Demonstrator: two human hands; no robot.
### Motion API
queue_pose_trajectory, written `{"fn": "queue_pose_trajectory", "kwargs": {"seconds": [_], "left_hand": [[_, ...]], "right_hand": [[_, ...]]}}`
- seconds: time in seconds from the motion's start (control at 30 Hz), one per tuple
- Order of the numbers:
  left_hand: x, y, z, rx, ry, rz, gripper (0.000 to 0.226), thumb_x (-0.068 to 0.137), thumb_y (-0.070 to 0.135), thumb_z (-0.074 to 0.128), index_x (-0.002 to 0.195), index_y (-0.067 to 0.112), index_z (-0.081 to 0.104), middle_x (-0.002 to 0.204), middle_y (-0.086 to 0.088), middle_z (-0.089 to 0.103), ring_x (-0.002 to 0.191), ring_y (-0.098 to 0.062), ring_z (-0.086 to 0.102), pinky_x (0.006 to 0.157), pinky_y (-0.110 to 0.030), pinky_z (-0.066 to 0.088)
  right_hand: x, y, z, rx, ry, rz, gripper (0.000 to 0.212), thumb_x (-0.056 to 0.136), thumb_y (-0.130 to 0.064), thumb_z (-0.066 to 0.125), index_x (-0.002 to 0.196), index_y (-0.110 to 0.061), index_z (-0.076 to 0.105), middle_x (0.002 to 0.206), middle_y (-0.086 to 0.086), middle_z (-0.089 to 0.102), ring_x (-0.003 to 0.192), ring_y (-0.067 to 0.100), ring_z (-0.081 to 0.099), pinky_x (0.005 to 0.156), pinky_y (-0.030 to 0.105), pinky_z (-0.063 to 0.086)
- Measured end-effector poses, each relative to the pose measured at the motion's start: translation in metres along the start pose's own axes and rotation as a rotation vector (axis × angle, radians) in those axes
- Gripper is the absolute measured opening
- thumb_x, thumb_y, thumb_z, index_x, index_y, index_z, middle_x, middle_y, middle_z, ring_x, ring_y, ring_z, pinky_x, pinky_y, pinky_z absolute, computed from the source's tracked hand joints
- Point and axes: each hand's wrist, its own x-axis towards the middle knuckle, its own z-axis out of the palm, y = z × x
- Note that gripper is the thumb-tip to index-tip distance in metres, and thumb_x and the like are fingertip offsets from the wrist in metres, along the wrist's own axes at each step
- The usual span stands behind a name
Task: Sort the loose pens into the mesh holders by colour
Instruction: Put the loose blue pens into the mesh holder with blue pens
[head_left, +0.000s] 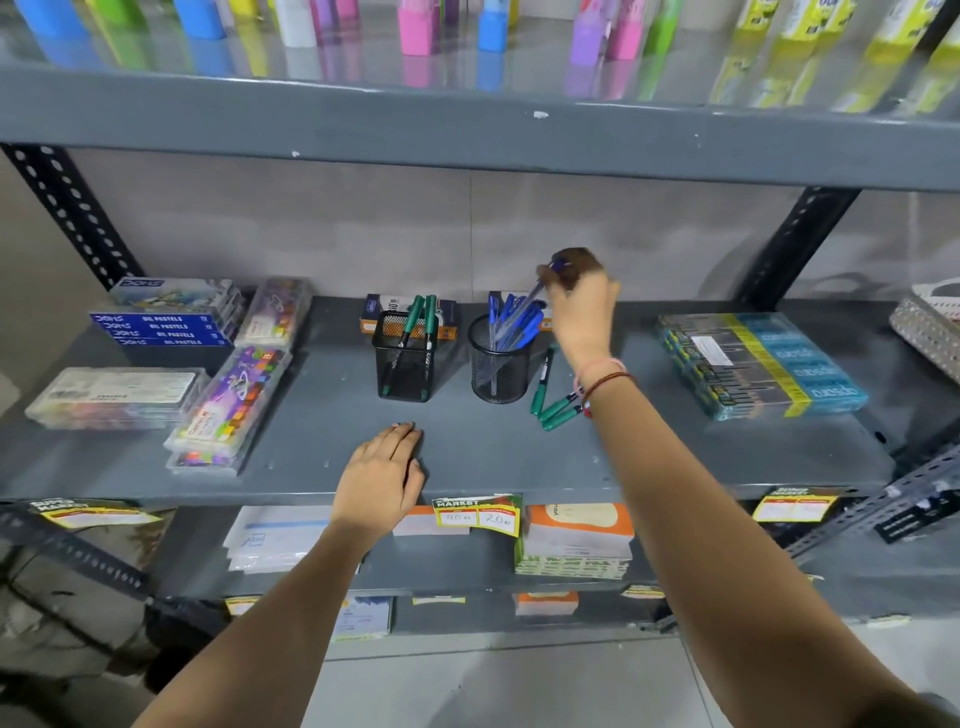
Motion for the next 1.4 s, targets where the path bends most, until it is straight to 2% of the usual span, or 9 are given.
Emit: {"fn": "queue_pose_trajectory", "kwargs": {"seconds": [0.13, 0.43, 0.6, 0.83, 0.97, 1.13, 1.2, 1.3, 1.4], "left_hand": [[0.003, -0.002, -0.001, 0.017, 0.011, 0.035, 0.05, 0.085, 0.028, 0.034, 0.115, 0.002, 0.063, 0.116, -0.014, 0.064, 0.103, -0.031, 0.06, 0.087, -0.04, 0.047], [0.002, -0.002, 0.003, 0.015, 0.059, 0.051, 0.049, 0.082, 0.023, 0.034, 0.112, 0.0, 0.066, 0.114, -0.016, 0.066, 0.105, -0.03, 0.061, 0.086, -0.041, 0.049], [0.002, -0.001, 0.002, 0.024, 0.066, 0.048, 0.05, 0.082, 0.025, 0.034, 0.111, 0.0, 0.066, 0.114, -0.016, 0.066, 0.105, -0.031, 0.061, 0.086, -0.041, 0.048], [0.001, -0.001, 0.001, 0.035, 0.049, 0.043, 0.051, 0.084, 0.028, 0.033, 0.115, 0.002, 0.065, 0.116, -0.015, 0.065, 0.107, -0.031, 0.06, 0.087, -0.044, 0.048], [-0.001, -0.003, 0.004, 0.024, 0.04, 0.029, 0.051, 0.085, 0.029, 0.033, 0.117, 0.003, 0.064, 0.118, -0.014, 0.064, 0.109, -0.03, 0.06, 0.088, -0.044, 0.047], [0.001, -0.004, 0.001, -0.009, 0.038, 0.013, 0.05, 0.085, 0.031, 0.035, 0.117, 0.006, 0.065, 0.118, -0.011, 0.065, 0.109, -0.028, 0.06, 0.089, -0.042, 0.047], [0.001, -0.004, -0.001, -0.029, 0.044, 0.001, 0.05, 0.085, 0.032, 0.036, 0.117, 0.007, 0.065, 0.118, -0.009, 0.065, 0.109, -0.027, 0.06, 0.09, -0.042, 0.046], [-0.001, -0.002, -0.004, -0.025, 0.04, 0.025, 0.049, 0.085, 0.031, 0.036, 0.116, 0.007, 0.066, 0.118, -0.009, 0.065, 0.109, -0.025, 0.06, 0.09, -0.035, 0.046], [-0.003, -0.003, -0.003, -0.02, 0.03, 0.046, 0.048, 0.087, 0.028, 0.035, 0.117, 0.004, 0.065, 0.119, -0.01, 0.064, 0.111, -0.026, 0.059, 0.097, -0.028, 0.033]], "right_hand": [[-0.009, 0.026, 0.031, -0.128, -0.094, 0.093, 0.022, 0.084, -0.016, 0.069, 0.098, -0.003, 0.058, 0.089, 0.019, 0.072, 0.084, 0.033, 0.065, 0.074, 0.035, 0.052], [-0.017, 0.068, 0.004, -0.169, 0.03, 0.096, 0.018, 0.088, -0.028, 0.06, 0.097, -0.012, 0.064, 0.102, 0.011, 0.064, 0.091, 0.03, 0.062, 0.075, 0.036, 0.05], [-0.028, 0.125, -0.036, -0.701, -0.075, 0.45, 0.028, 0.09, -0.014, 0.055, 0.112, 0.002, 0.057, 0.127, 0.023, 0.047, 0.121, 0.039, 0.04, 0.094, 0.047, 0.044], [-0.043, 0.147, -0.053, -0.807, -0.219, 0.492, 0.031, 0.092, -0.011, 0.051, 0.12, 0.003, 0.052, 0.132, 0.023, 0.047, 0.127, 0.039, 0.037, 0.1, 0.047, 0.041], [-0.028, 0.137, -0.062, -0.518, -0.09, 0.461, 0.031, 0.096, -0.015, 0.049, 0.107, 0.013, 0.057, 0.118, 0.036, 0.055, 0.115, 0.046, 0.051, 0.094, 0.048, 0.045], [0.008, 0.069, -0.062, -0.121, 0.075, 0.108, 0.016, 0.086, -0.011, 0.064, 0.086, 0.003, 0.07, 0.084, 0.029, 0.071, 0.082, 0.039, 0.066, 0.078, 0.041, 0.05], [0.021, 0.04, -0.053, -0.071, 0.036, 0.013, 0.011, 0.081, -0.01, 0.069, 0.08, 0.001, 0.072, 0.08, 0.024, 0.073, 0.075, 0.031, 0.068, 0.078, 0.034, 0.052], [0.033, 0.009, -0.031, -0.017, -0.066, -0.047, 0.01, 0.074, -0.001, 0.073, 0.074, 0.008, 0.069, 0.079, 0.024, 0.072, 0.05, 0.0, 0.059, 0.051, 0.002, 0.039], [0.034, 0.001, -0.004, -0.157, -0.161, -0.056, 0.018, 0.074, -0.007, 0.075, 0.078, 0.007, 0.065, 0.084, 0.025, 0.07, 0.066, 0.024, 0.065, 0.058, 0.015, 0.045]]}}
